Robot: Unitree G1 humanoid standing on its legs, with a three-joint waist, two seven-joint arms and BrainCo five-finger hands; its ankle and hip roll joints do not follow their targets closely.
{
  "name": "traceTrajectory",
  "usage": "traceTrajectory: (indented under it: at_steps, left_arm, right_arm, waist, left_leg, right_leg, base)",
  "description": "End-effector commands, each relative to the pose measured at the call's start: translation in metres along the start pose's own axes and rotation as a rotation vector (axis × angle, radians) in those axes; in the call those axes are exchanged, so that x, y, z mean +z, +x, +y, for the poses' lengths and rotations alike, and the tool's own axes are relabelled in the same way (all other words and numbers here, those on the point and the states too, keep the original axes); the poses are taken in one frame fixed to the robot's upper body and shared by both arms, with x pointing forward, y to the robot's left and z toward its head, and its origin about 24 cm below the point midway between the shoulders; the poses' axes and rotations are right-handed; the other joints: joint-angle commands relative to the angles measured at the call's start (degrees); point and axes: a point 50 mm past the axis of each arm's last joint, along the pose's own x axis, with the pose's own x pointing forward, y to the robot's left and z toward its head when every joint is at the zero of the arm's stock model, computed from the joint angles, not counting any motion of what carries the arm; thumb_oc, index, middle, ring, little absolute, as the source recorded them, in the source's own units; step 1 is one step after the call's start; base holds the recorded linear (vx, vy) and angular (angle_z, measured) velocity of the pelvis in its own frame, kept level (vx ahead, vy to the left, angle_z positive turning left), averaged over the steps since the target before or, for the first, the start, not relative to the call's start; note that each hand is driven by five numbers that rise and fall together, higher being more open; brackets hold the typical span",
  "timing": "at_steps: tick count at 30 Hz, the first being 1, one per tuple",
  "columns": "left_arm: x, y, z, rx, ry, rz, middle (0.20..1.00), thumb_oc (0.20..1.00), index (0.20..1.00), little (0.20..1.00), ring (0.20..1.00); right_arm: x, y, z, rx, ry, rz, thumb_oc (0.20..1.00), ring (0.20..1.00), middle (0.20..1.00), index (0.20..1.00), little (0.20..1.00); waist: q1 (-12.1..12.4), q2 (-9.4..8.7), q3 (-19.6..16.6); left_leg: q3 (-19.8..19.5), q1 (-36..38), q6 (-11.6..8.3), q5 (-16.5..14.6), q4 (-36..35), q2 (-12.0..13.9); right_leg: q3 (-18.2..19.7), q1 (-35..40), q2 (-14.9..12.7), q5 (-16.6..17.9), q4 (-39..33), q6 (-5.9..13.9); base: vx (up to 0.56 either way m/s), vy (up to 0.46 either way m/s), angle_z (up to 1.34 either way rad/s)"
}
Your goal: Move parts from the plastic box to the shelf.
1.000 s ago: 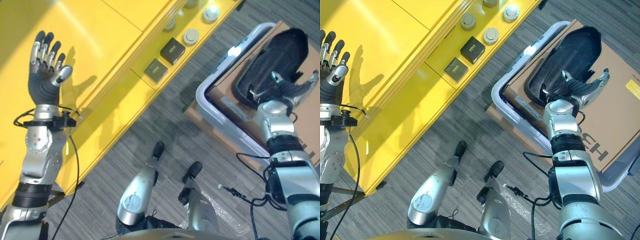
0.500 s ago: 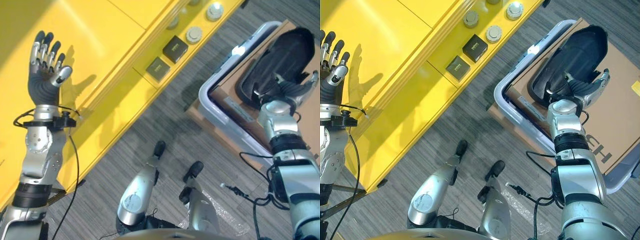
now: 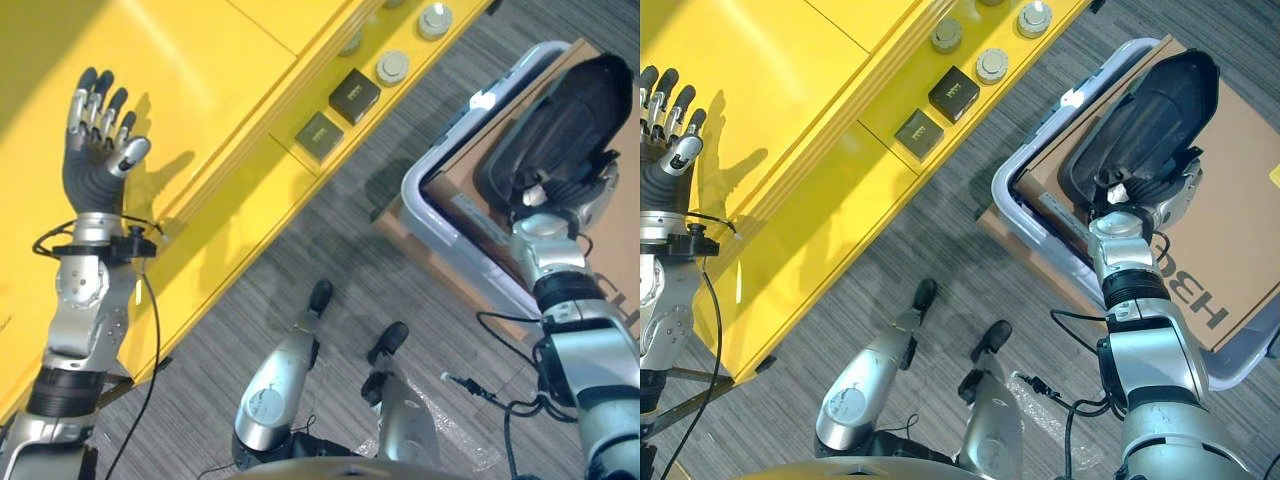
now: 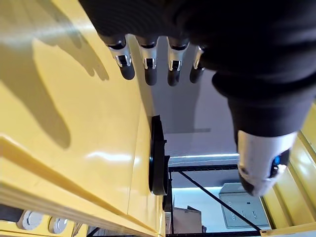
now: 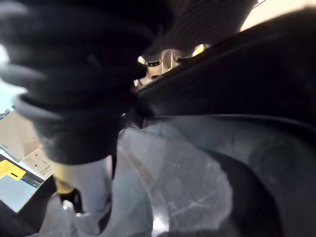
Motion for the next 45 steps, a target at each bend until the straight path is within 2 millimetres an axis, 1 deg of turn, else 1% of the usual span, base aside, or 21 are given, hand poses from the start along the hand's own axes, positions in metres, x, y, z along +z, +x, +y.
traceTrajectory:
  at_steps: [1, 2, 3, 4, 5, 6, 9, 12, 16, 18, 26, 30, 32, 33, 35, 37, 39, 44, 45]
  left_arm:
    - [0.011, -0.002, -0.005, -0.002, -0.029, -0.098, 1.0, 1.0, 1.0, 1.0, 1.0]
    - [0.011, -0.002, -0.004, -0.002, -0.029, -0.1, 1.0, 1.0, 1.0, 1.0, 1.0]
    - [0.011, -0.003, -0.004, -0.004, -0.029, -0.101, 1.0, 1.0, 1.0, 1.0, 1.0]
    - [0.012, -0.003, -0.003, -0.005, -0.027, -0.101, 1.0, 1.0, 1.0, 1.0, 1.0]
    - [0.012, -0.003, -0.003, -0.005, -0.026, -0.102, 1.0, 1.0, 1.0, 1.0, 1.0]
    - [0.012, -0.004, -0.002, -0.005, -0.027, -0.103, 1.0, 1.0, 1.0, 1.0, 1.0]
    - [0.013, -0.004, -0.001, -0.008, -0.028, -0.101, 1.0, 1.0, 1.0, 1.0, 1.0]
    - [0.013, -0.004, -0.001, -0.012, -0.024, -0.098, 1.0, 1.0, 1.0, 1.0, 1.0]
    - [0.013, -0.004, 0.0, -0.009, -0.027, -0.099, 1.0, 1.0, 1.0, 1.0, 1.0]
    - [0.012, -0.005, 0.001, -0.013, -0.025, -0.096, 1.0, 1.0, 1.0, 1.0, 1.0]
    - [0.015, -0.005, 0.001, -0.023, -0.031, -0.099, 1.0, 1.0, 1.0, 1.0, 1.0]
    - [0.017, -0.009, 0.001, -0.054, -0.023, -0.092, 1.0, 1.0, 1.0, 1.0, 1.0]
    - [0.018, -0.011, 0.0, -0.084, -0.02, -0.081, 1.0, 1.0, 1.0, 1.0, 1.0]
    - [0.018, -0.011, 0.0, -0.085, -0.021, -0.081, 1.0, 1.0, 1.0, 1.0, 1.0]
    - [0.019, -0.012, -0.001, -0.108, -0.023, -0.071, 1.0, 1.0, 1.0, 1.0, 1.0]
    - [0.019, -0.012, -0.002, -0.121, -0.038, -0.06, 1.0, 1.0, 1.0, 1.0, 1.0]
    - [0.014, -0.009, -0.007, -0.152, -0.08, 0.002, 1.0, 1.0, 1.0, 1.0, 1.0]
    - [0.003, -0.004, -0.024, -0.216, -0.125, 0.08, 1.0, 1.0, 1.0, 1.0, 1.0]
    - [0.002, -0.003, -0.025, -0.22, -0.127, 0.085, 1.0, 1.0, 1.0, 1.0, 1.0]
  right_arm:
    - [0.007, 0.003, -0.004, -0.002, -0.061, -0.083, 1.0, 1.0, 1.0, 1.0, 1.0]
    - [0.006, 0.003, -0.005, -0.008, -0.057, -0.072, 1.0, 1.0, 1.0, 1.0, 1.0]
    - [0.005, 0.004, -0.006, -0.011, -0.061, -0.064, 0.922, 0.922, 0.922, 0.922, 0.922]
    - [0.003, 0.005, -0.007, -0.013, -0.063, -0.056, 0.498, 0.498, 0.498, 0.498, 0.498]
    - [0.002, 0.005, -0.008, -0.016, -0.062, -0.053, 0.376, 0.376, 0.376, 0.376, 0.376]
    - [0.0, 0.006, -0.01, -0.025, -0.064, -0.044, 0.2, 0.2, 0.2, 0.2, 0.2]
    - [-0.003, 0.008, -0.013, -0.039, -0.064, -0.03, 0.2, 0.2, 0.2, 0.2, 0.2]
    - [-0.005, 0.01, -0.016, -0.047, -0.046, -0.013, 0.2, 0.2, 0.2, 0.2, 0.2]
    - [-0.005, 0.01, -0.016, -0.052, -0.037, -0.006, 0.2, 0.2, 0.2, 0.2, 0.2]
    - [-0.009, 0.01, -0.019, -0.06, -0.027, 0.003, 0.2, 0.2, 0.2, 0.2, 0.2]
    - [-0.001, 0.011, -0.022, -0.091, 0.039, -0.031, 0.2, 0.2, 0.2, 0.2, 0.2]
    - [0.02, 0.005, -0.023, -0.099, 0.141, -0.146, 0.2, 0.2, 0.2, 0.2, 0.2]
    - [0.032, -0.002, -0.025, -0.082, 0.185, -0.214, 0.2, 0.2, 0.2, 0.2, 0.2]
    - [0.032, -0.002, -0.025, -0.083, 0.185, -0.216, 0.2, 0.2, 0.2, 0.2, 0.2]
    - [0.042, -0.011, -0.026, -0.069, 0.222, -0.286, 0.2, 0.2, 0.2, 0.2, 0.2]
    - [0.048, -0.015, -0.027, -0.062, 0.245, -0.324, 0.2, 0.2, 0.2, 0.2, 0.2]
    - [0.061, -0.029, -0.029, -0.016, 0.299, -0.389, 0.2, 0.2, 0.2, 0.2, 0.2]
    - [0.075, -0.046, -0.025, 0.051, 0.348, -0.468, 0.2, 0.2, 0.2, 0.2, 0.2]
    - [0.075, -0.047, -0.025, 0.054, 0.349, -0.47, 0.2, 0.2, 0.2, 0.2, 0.2]
  waist:
    - [1.0, 0.37, -0.8]
    - [0.9, 0.34, -0.9]
    - [0.9, 0.3, -0.9]
    - [1.0, 0.26, -0.8]
    - [1.0, 0.26, -0.8]
    - [1.0, 0.22, -0.8]
    - [1.1, 0.19, -1.1]
    - [1.1, 0.07, -1.2]
    - [1.0, 0.06, -1.3]
    - [1.1, 0.01, -1.4]
    - [1.2, 0.06, -1.9]
    - [1.0, -0.42, -2.8]
    - [0.7, -0.93, -3.8]
    - [0.7, -0.95, -3.9]
    - [0.3, -1.41, -5.2]
    - [-0.1, -1.65, -6.0]
    - [-1.4, -2.41, -8.5]
    - [-3.6, -3.19, -12.2]
    - [-3.6, -3.21, -12.3]
  left_leg:
    - [-3.6, -3.7, -0.72, -1.5, 2.0, 0.2]
    - [-3.7, -3.9, -0.66, -1.2, 2.0, 0.1]
    - [-3.7, -3.9, -0.64, -1.2, 2.0, 0.1]
    - [-3.6, -3.6, -0.68, -1.5, 1.9, 0.2]
    - [-3.6, -3.5, -0.69, -1.5, 1.9, 0.3]
    - [-3.5, -3.5, -0.72, -1.5, 1.8, 0.3]
    - [-3.7, -3.5, -0.65, -1.2, 1.5, 0.2]
    - [-3.7, -3.2, -0.69, -1.5, 1.6, 0.4]
    - [-3.6, -3.3, -0.66, -1.3, 1.4, 0.4]
    - [-3.5, -2.9, -0.71, -1.6, 1.4, 0.5]
    - [-3.6, -2.1, -0.7, -1.7, 0.8, 0.5]
    - [-3.7, -0.9, -0.66, -1.8, 0.1, 0.7]
    - [-3.6, 0.4, -0.63, -1.9, -0.7, 0.9]
    - [-3.7, 0.3, -0.58, -1.7, -0.8, 0.9]
    - [-3.5, 1.9, -0.61, -2.0, -1.7, 1.2]
    - [-3.3, 2.6, -0.56, -1.6, -2.4, 1.3]
    - [-2.7, 5.6, -0.62, -1.9, -3.7, 2.1]
    - [-1.3, 9.0, -0.67, -2.1, -4.4, 3.2]
    - [-1.2, 9.3, -0.68, -2.2, -4.5, 3.3]
  right_leg:
    - [1.1, -0.1, -5.4, -0.9, 2.2, 3.76]
    - [1.0, -0.2, -5.4, -0.7, 2.1, 3.77]
    - [1.1, -0.2, -5.4, -0.7, 2.2, 3.77]
    - [1.1, -0.1, -5.4, -0.9, 2.3, 3.8]
    - [1.2, 0.0, -5.4, -1.0, 2.3, 3.8]
    - [1.1, 0.1, -5.4, -1.0, 2.2, 3.83]
    - [1.0, 0.2, -5.4, -0.7, 2.0, 3.87]
    - [1.1, 0.4, -5.4, -0.9, 2.1, 3.92]
    - [1.0, 0.3, -5.4, -0.7, 1.9, 3.89]
    - [1.1, 0.7, -5.4, -0.9, 1.8, 3.91]
    - [0.9, 1.6, -5.3, -0.9, 1.2, 3.97]
    - [0.8, 2.6, -5.0, -0.8, 0.5, 4.01]
    - [0.8, 3.8, -4.7, -0.8, -0.2, 4.08]
    - [0.7, 3.7, -4.7, -0.6, -0.4, 4.07]
    - [0.9, 4.9, -4.4, -0.7, -1.0, 4.08]
    - [0.9, 5.5, -4.2, -0.4, -1.7, 4.07]
    - [1.7, 7.6, -3.5, -0.5, -2.6, 4.01]
    - [2.8, 9.8, -2.8, -0.3, -3.3, 3.76]
    - [2.8, 10.0, -2.7, -0.3, -3.4, 3.75]
  base:
    - [0.0, 0.0, 0.0]
    - [0.0, 0.0, 0.0]
    - [0.0, 0.0, 0.0]
    - [0.0, 0.0, 0.0]
    - [0.0, 0.0, 0.0]
    - [0.0, 0.0, 0.0]
    - [0.0, 0.0, 0.0]
    - [0.0, 0.0, 0.0]
    - [0.0, 0.0, 0.0]
    - [0.0, 0.0, 0.0]
    - [0.0, 0.0, 0.0]
    - [0.0, -0.008, 0.0]
    - [0.01, -0.021, 0.0]
    - [0.0, 0.0, 0.0]
    - [0.02, -0.01, -0.01]
    - [0.0, 0.0, 0.0]
    - [0.07, -0.032, -0.01]
    - [0.05, -0.008, -0.07]
    - [0.05, 0.008, -0.18]
